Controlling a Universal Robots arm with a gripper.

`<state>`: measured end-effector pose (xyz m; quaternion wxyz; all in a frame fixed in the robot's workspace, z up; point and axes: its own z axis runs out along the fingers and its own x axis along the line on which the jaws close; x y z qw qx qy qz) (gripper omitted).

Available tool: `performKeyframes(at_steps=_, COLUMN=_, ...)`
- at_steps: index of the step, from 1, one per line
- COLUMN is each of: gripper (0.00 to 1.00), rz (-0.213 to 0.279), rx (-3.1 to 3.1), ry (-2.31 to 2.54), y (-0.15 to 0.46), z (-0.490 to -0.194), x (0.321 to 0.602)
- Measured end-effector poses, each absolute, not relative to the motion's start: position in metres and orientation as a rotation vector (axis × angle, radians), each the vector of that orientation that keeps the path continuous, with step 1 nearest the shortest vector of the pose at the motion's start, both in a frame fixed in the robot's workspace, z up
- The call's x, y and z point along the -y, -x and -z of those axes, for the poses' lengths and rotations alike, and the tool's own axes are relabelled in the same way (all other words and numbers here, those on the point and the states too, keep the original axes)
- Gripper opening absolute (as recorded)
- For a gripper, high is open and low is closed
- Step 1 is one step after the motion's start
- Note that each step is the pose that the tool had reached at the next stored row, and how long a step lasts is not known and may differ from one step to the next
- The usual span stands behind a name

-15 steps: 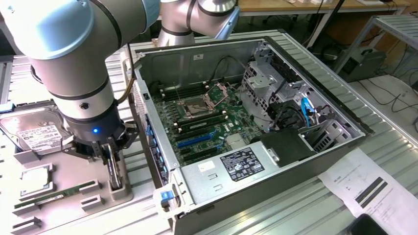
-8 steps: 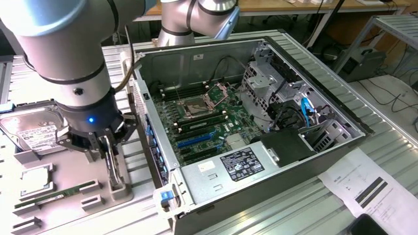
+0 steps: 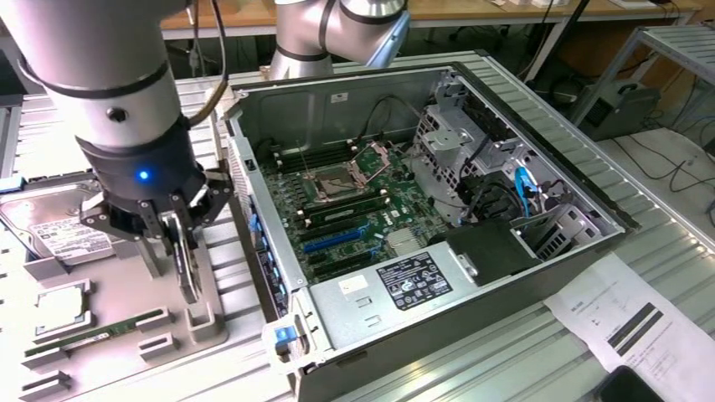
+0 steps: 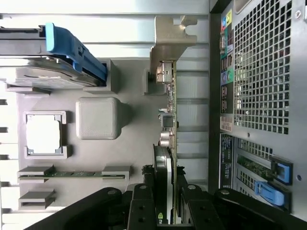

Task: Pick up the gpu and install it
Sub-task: 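Pick up the gpu and move the gpu toward the slot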

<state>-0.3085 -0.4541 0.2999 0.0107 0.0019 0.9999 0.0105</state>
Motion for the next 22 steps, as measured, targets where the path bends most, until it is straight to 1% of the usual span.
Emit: performKeyframes(at_steps=22, gripper=0.27, rz=-0.032, rx=-3.120, ry=-0.006, y=0.308, z=-0.402, x=0.454)
